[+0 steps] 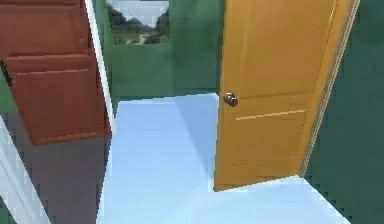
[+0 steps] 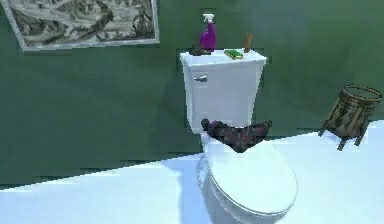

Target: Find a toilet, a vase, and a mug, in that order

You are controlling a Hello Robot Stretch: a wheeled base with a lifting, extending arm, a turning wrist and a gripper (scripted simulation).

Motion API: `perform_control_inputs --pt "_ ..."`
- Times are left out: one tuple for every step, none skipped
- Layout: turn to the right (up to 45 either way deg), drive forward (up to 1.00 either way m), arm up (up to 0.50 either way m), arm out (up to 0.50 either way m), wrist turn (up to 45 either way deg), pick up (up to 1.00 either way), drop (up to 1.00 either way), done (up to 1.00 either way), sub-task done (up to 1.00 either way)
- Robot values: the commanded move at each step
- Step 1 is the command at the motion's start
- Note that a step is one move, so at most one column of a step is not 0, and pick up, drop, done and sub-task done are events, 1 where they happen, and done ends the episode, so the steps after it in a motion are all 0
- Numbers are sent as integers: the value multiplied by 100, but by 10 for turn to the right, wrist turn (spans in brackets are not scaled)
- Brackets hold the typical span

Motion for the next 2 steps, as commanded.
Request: perform_control_inputs --pt "0 45 0 0 0 0 0 0 0" --pt "150 0 0 0 0 0 0 0 0"
